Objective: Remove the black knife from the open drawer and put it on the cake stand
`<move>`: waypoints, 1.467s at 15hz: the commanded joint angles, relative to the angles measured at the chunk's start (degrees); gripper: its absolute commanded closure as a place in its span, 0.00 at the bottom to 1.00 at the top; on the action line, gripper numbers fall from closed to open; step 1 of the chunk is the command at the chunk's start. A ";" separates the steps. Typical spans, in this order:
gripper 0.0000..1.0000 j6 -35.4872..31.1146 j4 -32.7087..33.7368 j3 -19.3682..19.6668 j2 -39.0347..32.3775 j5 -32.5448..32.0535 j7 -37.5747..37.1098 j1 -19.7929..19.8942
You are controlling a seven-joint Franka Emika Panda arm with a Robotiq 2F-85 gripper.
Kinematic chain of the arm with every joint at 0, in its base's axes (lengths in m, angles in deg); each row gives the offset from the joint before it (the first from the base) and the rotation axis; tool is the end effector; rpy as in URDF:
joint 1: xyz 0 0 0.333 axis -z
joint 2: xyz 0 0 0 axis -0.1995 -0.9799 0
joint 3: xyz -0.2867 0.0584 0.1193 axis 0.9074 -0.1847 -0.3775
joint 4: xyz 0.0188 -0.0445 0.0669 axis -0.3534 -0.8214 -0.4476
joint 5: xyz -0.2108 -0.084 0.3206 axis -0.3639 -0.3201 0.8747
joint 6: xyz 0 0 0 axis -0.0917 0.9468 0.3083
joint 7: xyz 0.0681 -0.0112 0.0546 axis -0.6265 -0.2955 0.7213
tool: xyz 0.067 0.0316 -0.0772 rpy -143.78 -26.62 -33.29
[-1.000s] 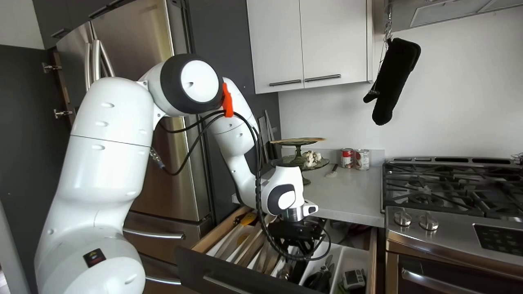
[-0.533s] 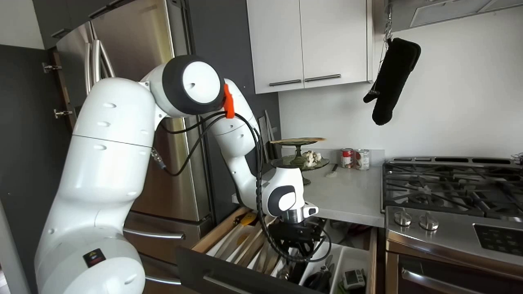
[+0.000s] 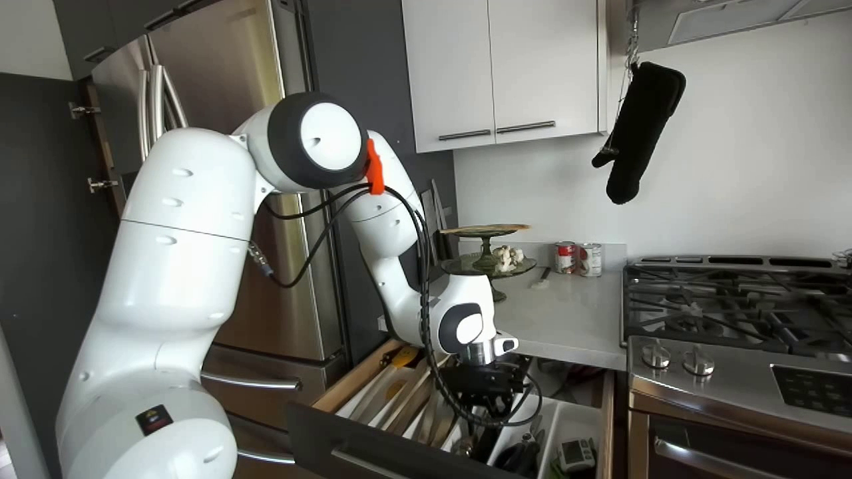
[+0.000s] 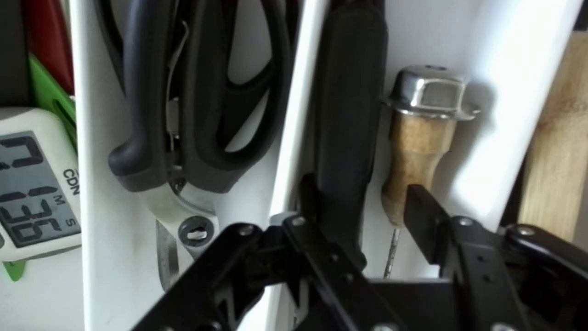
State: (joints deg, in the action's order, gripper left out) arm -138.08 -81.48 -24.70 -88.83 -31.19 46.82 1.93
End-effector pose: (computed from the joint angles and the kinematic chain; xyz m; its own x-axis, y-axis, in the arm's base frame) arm 0.4888 -0.1550 0.1766 0.9872 0.1584 -0.0192 0.1592 -0.9862 0.0458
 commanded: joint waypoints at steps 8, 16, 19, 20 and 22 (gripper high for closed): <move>0.79 2.34 0.76 0.80 -0.26 -2.12 -0.70 -0.05; 0.93 4.07 -0.04 0.19 3.93 -1.14 1.29 0.96; 0.93 7.12 0.28 0.50 6.30 -1.36 1.98 0.70; 0.93 8.30 0.51 0.68 7.05 -1.54 2.28 0.55; 0.93 11.71 1.26 0.72 8.60 -1.49 4.05 0.50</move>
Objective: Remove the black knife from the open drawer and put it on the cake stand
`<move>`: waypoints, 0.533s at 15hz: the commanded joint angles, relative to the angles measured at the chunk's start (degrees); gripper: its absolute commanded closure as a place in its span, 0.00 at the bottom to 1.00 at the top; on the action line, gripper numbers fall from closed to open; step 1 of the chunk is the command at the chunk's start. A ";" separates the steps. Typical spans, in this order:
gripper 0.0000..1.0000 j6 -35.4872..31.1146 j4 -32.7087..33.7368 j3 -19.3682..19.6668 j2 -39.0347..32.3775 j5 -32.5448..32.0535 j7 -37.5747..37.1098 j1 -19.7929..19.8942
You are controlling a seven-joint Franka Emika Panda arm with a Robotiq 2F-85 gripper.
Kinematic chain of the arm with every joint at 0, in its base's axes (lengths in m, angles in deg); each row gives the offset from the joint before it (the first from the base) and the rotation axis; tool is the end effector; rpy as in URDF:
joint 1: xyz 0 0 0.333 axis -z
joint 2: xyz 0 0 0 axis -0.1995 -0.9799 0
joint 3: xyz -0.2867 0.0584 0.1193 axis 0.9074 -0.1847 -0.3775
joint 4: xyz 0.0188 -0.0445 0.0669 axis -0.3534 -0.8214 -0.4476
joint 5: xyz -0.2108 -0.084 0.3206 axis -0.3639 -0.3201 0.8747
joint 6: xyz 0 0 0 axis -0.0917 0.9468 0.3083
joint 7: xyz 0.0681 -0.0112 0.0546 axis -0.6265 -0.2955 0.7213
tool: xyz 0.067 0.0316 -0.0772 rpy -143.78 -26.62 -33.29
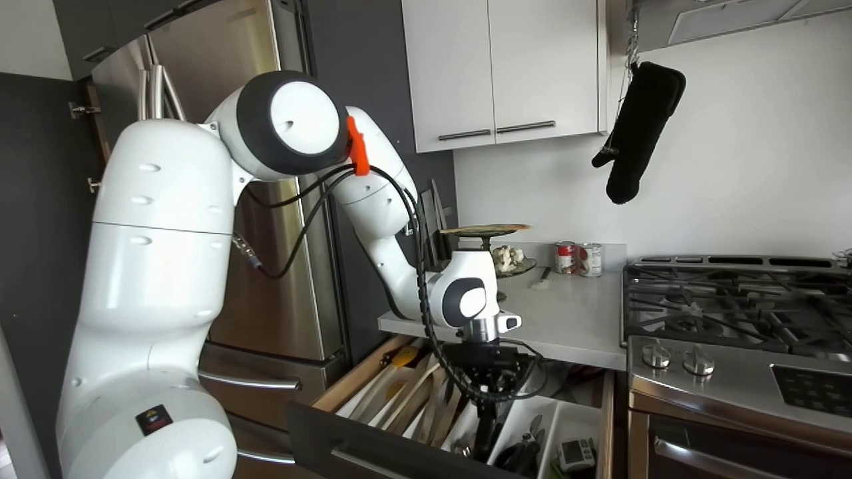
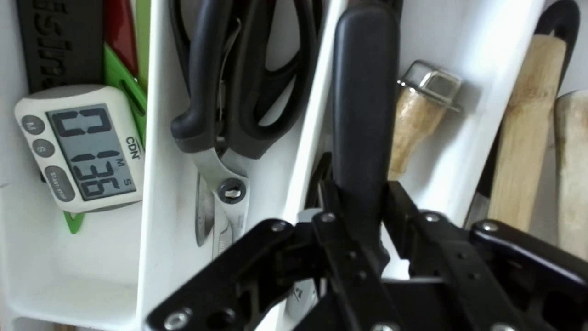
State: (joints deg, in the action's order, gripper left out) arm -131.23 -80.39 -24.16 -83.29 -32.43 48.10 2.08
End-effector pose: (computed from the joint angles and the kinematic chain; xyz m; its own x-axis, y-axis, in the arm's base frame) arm 0.4944 -0.1631 0.2225 0.9829 0.1815 -0.0298 0.1829 -0.9816 0.0549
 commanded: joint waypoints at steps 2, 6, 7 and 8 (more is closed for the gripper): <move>0.93 9.50 0.90 0.39 4.69 -0.83 5.27 0.11; 0.93 15.65 0.68 0.68 8.97 -3.84 10.41 -1.01; 0.93 16.93 0.47 0.63 10.19 -4.43 11.95 -1.26; 0.93 18.64 -0.15 0.55 12.17 -4.97 13.91 -1.58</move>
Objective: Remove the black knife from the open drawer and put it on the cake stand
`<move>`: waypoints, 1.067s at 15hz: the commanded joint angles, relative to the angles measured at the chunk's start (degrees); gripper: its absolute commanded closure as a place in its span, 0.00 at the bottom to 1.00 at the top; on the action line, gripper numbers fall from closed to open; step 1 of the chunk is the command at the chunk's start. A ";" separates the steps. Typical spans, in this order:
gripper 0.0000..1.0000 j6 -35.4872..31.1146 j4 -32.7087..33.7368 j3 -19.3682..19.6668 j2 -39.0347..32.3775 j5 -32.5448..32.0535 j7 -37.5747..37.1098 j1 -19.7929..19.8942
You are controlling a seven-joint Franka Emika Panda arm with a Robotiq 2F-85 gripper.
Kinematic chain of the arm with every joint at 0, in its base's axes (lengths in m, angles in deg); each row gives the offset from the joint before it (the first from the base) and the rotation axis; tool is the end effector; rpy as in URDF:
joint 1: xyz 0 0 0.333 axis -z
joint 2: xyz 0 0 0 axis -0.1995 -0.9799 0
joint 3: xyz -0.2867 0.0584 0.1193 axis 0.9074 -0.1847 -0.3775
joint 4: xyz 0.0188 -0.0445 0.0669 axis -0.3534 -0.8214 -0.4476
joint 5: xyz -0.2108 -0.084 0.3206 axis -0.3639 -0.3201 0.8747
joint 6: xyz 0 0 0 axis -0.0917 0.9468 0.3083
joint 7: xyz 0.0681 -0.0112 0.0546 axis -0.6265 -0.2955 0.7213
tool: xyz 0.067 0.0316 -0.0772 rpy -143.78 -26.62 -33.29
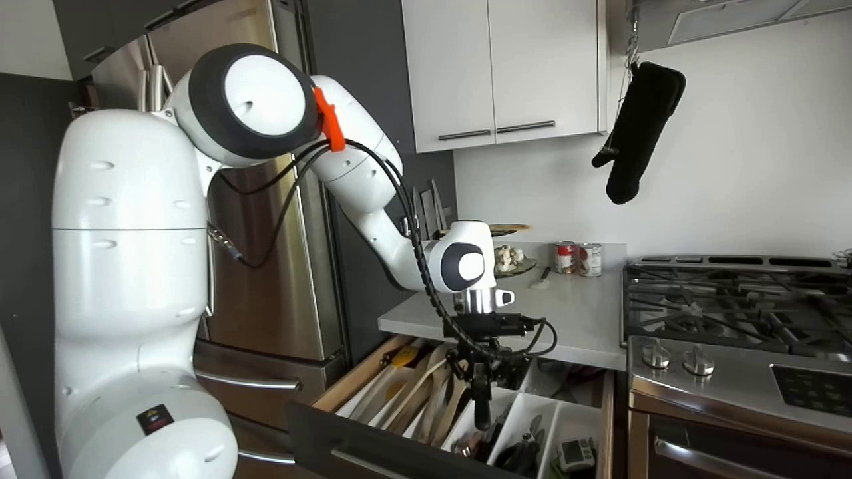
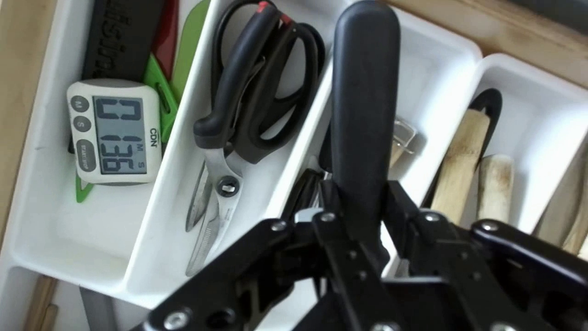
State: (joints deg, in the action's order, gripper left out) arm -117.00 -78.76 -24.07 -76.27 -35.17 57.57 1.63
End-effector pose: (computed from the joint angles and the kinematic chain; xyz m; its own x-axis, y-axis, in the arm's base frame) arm 0.4884 -0.1606 0.2761 0.9209 0.3646 -0.1376 0.3704 -0.9287 0.0183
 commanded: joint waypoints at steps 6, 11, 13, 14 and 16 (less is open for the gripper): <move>0.93 11.92 -2.90 -0.14 15.05 -2.82 12.87 -4.84; 0.71 10.90 -0.51 0.25 16.72 -2.02 11.06 -7.65; 0.71 10.50 -0.43 0.04 18.65 -2.06 10.10 -8.56; 0.71 10.50 -0.45 0.03 19.04 -2.07 9.90 -8.70; 0.71 10.42 -0.54 0.05 19.07 -2.07 9.82 -8.69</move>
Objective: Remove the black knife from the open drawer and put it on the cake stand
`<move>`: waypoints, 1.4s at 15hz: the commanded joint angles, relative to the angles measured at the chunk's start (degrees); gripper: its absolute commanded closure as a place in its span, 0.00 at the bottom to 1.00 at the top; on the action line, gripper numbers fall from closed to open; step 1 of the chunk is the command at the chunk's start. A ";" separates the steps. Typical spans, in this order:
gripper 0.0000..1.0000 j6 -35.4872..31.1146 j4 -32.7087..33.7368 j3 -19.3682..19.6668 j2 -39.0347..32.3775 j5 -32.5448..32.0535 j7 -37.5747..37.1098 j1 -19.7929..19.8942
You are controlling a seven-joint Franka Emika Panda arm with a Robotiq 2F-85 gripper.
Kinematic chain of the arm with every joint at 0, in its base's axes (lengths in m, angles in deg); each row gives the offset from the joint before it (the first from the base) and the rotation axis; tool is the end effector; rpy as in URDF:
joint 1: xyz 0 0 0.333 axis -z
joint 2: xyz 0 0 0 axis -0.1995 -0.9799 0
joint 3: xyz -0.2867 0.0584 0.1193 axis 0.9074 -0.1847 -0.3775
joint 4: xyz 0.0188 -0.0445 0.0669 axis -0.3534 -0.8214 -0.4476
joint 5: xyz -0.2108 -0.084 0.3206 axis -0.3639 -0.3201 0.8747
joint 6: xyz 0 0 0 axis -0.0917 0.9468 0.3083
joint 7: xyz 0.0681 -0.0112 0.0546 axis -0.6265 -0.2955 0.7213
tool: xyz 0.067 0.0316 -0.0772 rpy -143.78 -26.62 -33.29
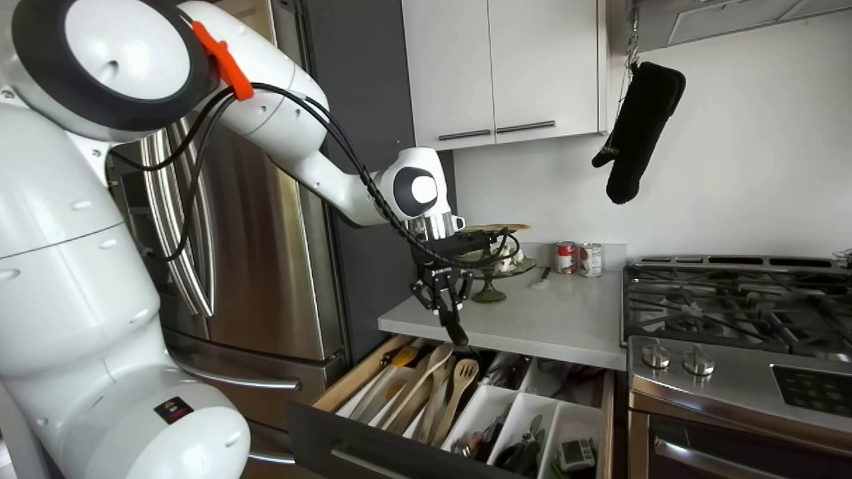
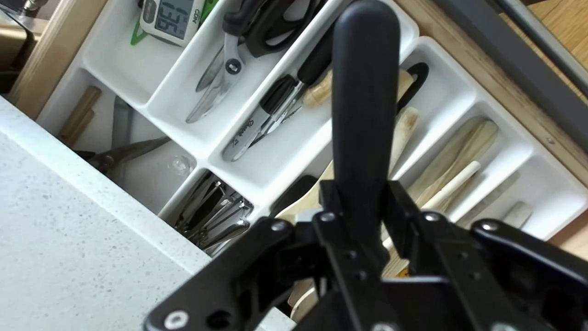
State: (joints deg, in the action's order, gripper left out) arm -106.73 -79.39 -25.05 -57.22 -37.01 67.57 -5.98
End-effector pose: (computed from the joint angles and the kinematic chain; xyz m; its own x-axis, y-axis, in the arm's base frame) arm 0.4780 -0.0857 0.4233 0.7677 0.6381 -0.0580 0.6402 -0.7599 0.1131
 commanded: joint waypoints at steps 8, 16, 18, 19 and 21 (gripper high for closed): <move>0.93 -2.19 11.43 -1.35 -6.25 -6.09 -5.46 -2.16; 0.93 -3.43 25.57 -4.11 -16.78 -17.90 -17.25 -5.13; 0.93 -3.63 28.27 -4.40 -19.33 -21.06 -20.52 -6.13; 0.93 -3.86 29.55 -4.45 -20.61 -23.02 -22.46 -6.69; 0.93 -4.02 32.04 -4.50 -23.11 -25.97 -24.58 -7.90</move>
State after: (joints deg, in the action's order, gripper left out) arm -110.22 -51.80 -29.57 -76.01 -58.30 47.00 -12.35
